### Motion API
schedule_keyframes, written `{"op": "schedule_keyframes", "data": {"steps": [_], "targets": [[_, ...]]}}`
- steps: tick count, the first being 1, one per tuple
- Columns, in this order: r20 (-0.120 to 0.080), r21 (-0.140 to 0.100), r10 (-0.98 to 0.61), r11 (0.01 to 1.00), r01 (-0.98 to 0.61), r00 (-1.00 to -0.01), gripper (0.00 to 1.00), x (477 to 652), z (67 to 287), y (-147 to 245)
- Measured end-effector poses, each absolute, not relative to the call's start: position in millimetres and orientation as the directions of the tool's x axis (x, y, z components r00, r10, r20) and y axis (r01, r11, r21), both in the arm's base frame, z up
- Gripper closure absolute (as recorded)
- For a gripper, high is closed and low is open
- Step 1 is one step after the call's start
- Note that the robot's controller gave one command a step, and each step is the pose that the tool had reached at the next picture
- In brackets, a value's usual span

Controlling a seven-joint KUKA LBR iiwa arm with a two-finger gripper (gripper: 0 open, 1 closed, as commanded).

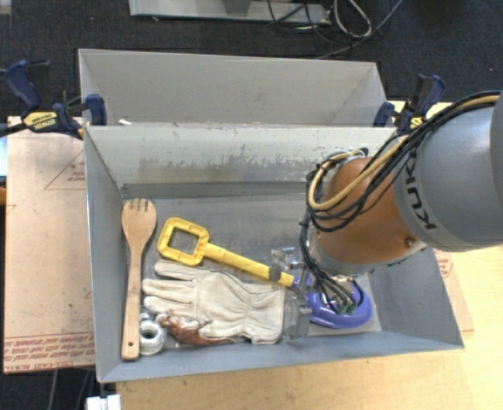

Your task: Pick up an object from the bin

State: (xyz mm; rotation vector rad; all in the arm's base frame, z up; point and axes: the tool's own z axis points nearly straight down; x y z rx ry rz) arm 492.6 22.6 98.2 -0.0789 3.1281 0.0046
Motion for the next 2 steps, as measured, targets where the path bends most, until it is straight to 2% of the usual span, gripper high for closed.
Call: {"op": "schedule_keyframes", "data": {"steps": [1,2], "targets": [[-0.010,0.007,-0.021,1.000,-0.021,-1.000,0.00,491.0,71,54],[-0.018,0.004,-0.027,1.000,-0.027,-0.999,1.00,509.6,72,6]]}}
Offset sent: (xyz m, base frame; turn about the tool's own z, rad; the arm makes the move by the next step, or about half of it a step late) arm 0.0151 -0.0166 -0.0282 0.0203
